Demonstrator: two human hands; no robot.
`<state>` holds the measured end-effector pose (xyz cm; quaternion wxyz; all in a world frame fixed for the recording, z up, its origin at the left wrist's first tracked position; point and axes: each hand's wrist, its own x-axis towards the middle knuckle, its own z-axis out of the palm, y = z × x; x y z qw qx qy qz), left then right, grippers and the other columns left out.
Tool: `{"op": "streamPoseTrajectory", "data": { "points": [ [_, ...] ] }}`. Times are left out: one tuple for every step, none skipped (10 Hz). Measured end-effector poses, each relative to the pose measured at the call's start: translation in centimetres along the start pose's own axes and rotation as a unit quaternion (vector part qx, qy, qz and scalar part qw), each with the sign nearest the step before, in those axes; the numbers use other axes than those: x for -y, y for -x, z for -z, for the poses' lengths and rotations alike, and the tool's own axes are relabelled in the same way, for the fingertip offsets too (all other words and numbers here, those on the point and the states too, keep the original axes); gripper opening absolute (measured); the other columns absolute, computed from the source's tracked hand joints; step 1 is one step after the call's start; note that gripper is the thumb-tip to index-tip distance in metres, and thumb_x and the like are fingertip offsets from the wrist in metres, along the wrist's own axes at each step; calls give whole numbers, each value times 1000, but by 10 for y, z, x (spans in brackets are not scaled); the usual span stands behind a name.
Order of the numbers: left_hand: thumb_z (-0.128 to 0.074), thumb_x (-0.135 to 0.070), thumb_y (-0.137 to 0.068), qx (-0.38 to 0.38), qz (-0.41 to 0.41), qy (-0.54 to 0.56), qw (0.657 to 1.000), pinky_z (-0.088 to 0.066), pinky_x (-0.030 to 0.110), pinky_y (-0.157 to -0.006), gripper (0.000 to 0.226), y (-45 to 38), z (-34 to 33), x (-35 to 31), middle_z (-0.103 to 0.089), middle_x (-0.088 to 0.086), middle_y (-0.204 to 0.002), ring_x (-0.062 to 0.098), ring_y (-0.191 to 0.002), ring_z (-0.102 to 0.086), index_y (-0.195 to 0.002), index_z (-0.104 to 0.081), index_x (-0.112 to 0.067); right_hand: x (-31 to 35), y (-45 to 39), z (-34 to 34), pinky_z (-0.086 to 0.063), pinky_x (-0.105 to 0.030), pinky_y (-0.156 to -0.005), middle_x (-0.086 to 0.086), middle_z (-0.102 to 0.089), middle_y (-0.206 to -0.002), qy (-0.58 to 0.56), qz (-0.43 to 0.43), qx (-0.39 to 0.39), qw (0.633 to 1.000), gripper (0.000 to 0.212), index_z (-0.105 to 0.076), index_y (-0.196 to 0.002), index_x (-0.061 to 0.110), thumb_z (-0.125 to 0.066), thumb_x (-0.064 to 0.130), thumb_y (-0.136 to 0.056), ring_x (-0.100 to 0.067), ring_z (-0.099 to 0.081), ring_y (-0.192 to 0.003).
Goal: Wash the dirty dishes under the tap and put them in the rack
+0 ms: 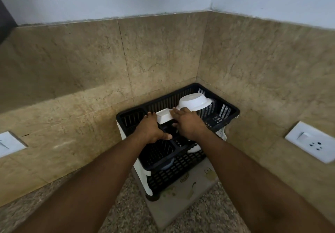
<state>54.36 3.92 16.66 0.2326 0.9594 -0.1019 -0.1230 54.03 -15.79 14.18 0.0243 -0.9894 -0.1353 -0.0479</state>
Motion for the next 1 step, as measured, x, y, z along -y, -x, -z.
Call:
{"op": "streamPoseTrajectory", "data": {
  "points": [
    [-92, -54, -62, -38, -15, -15, 999, -50, 33, -96, 98, 7, 1, -8, -57, 12, -137, 27, -122, -56, -142, -52, -12, 6, 15, 8, -36, -53, -113, -2, -30, -165, -46, -27, -41, 998, 65, -29, -159, 20, -52, 38, -101, -27, -30, -146]
  ]
}}
